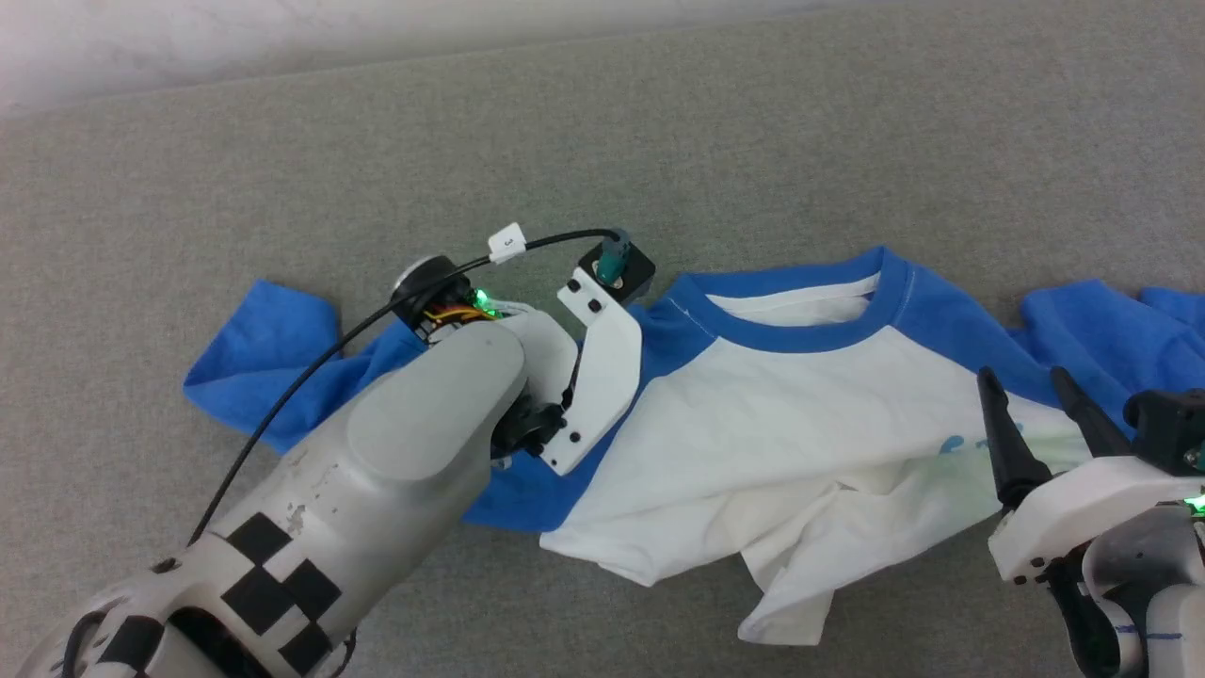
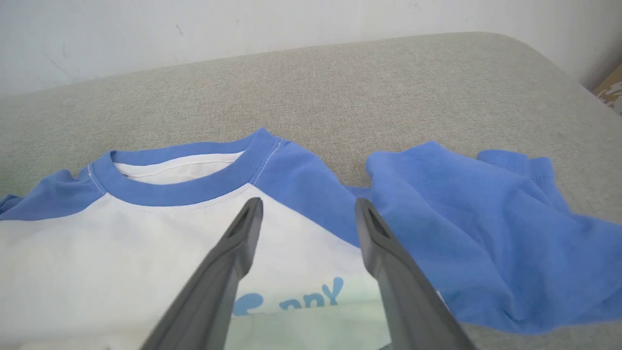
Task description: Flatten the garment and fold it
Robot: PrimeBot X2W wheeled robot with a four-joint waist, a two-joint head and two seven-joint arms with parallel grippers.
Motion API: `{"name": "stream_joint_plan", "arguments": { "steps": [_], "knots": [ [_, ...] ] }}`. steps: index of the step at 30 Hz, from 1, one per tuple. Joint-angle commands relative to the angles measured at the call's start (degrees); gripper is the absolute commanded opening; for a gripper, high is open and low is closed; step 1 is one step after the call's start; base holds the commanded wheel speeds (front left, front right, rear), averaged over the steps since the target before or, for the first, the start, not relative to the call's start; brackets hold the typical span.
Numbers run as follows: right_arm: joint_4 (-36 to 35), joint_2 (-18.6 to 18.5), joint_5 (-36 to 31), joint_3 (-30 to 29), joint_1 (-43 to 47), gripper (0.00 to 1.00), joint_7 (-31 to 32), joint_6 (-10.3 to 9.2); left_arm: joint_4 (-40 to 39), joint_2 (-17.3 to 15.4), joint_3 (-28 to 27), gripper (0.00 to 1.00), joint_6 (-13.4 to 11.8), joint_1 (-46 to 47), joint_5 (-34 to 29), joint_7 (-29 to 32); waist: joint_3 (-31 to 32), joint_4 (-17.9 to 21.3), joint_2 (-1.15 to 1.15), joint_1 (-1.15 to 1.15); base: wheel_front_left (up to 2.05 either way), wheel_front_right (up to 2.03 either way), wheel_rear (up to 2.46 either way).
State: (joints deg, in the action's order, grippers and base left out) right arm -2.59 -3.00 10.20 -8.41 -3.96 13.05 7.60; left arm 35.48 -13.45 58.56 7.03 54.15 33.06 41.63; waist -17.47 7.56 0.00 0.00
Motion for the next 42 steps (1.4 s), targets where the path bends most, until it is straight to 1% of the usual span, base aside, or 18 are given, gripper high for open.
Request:
{"name": "stream_joint_plan", "arguments": {
  "steps": [1,2,3,4,5,8,12,15,17,23,26,29,34,38,42],
  "knots": [
    [0.19,0.12,0.38,-0.10,-0.88,1.00,-0.30,-0.11,1.47,-1.66,2.42,0.00,0.46,-3.95,2.60,4.55,0.03,-0.14,0.00,0.00,0.00,0.00,0.00],
    [0.21,0.12,0.43,-0.24,-0.93,1.00,-0.39,-0.11,0.92,-2.15,2.43,0.00,0.46,-3.85,3.63,5.45,0.03,-0.25,0.00,0.00,0.00,0.00,0.00],
    [0.22,0.12,0.48,-0.37,-0.99,1.00,-0.45,-0.11,0.18,-2.66,1.98,0.00,0.42,-3.63,4.06,4.95,0.01,-0.38,0.00,0.00,0.00,0.00,0.00],
    [0.21,0.12,0.54,-0.48,-1.08,1.00,-0.52,-0.11,-0.71,-3.17,1.26,0.00,0.00,-3.43,3.95,3.15,-0.01,-0.52,0.00,0.00,0.00,0.00,0.00],
    [0.22,0.12,0.61,-0.47,-1.21,1.00,-0.61,-0.11,-1.46,-3.75,0.47,0.00,-0.98,-3.41,3.53,0.85,0.01,-0.62,0.00,0.00,0.00,0.00,0.00],
    [0.27,0.12,0.38,-0.33,-1.65,1.00,-0.94,-0.11,-3.43,-5.50,-2.61,0.00,-5.69,-5.24,2.97,-6.46,0.40,-0.96,0.00,0.00,0.00,0.00,0.00],
    [-0.26,0.12,-1.60,-0.86,-2.23,1.00,-1.43,-0.11,-7.14,-7.94,-7.50,0.00,-12.22,-11.29,4.70,-14.82,1.03,-2.06,0.00,0.00,0.00,0.00,0.00],
    [-0.28,0.01,-4.54,-1.19,-3.43,1.00,-0.91,-0.11,-10.58,-10.30,-10.51,0.00,-15.75,-16.89,6.71,-18.75,1.31,-3.08,0.00,0.00,0.00,0.00,0.00],
    [0.43,-1.14,-6.45,-1.40,-4.56,1.00,-0.13,-0.11,-13.14,-11.79,-11.73,0.00,-17.19,-20.10,7.83,-20.09,1.29,-4.06,0.00,0.00,0.00,0.00,0.00],
    [6.14,-6.97,-8.86,-0.20,-10.52,1.00,3.75,-0.11,-19.52,-14.74,-12.76,0.00,-19.52,-25.03,9.24,-20.18,0.70,-6.62,0.00,0.00,0.00,0.00,0.00],
    [10.80,-10.44,-7.66,3.17,-14.23,1.00,7.76,-0.11,-21.65,-15.21,-12.94,0.00,-20.12,-25.43,9.48,-19.78,-0.03,-7.63,0.00,0.00,0.00,0.00,0.00],
    [15.35,-14.36,-4.37,8.67,-18.24,1.00,11.56,-0.11,-23.03,-15.24,-12.84,0.00,-20.16,-25.14,9.48,-19.50,-0.87,-8.42,0.00,0.00,0.00,0.00,0.00],
    [20.75,-20.83,2.26,20.06,-23.92,1.00,18.65,-0.11,-24.15,-15.08,-12.67,0.00,-20.07,-24.21,9.29,-19.28,-2.26,-9.27,0.00,0.00,0.00,0.00,0.00],
    [22.58,-26.33,6.86,29.72,-27.60,1.00,25.35,-0.11,-24.35,-14.93,-12.52,0.00,-19.96,-23.59,9.23,-19.12,-3.12,-9.70,0.00,0.00,0.00,0.00,0.00],
    [23.59,-30.55,11.57,36.69,-30.47,1.00,32.53,-0.11,-24.35,-14.91,-12.40,0.00,-19.89,-23.25,9.25,-18.96,-3.69,-9.88,0.00,0.00,0.00,0.00,0.00]
  ]
}}
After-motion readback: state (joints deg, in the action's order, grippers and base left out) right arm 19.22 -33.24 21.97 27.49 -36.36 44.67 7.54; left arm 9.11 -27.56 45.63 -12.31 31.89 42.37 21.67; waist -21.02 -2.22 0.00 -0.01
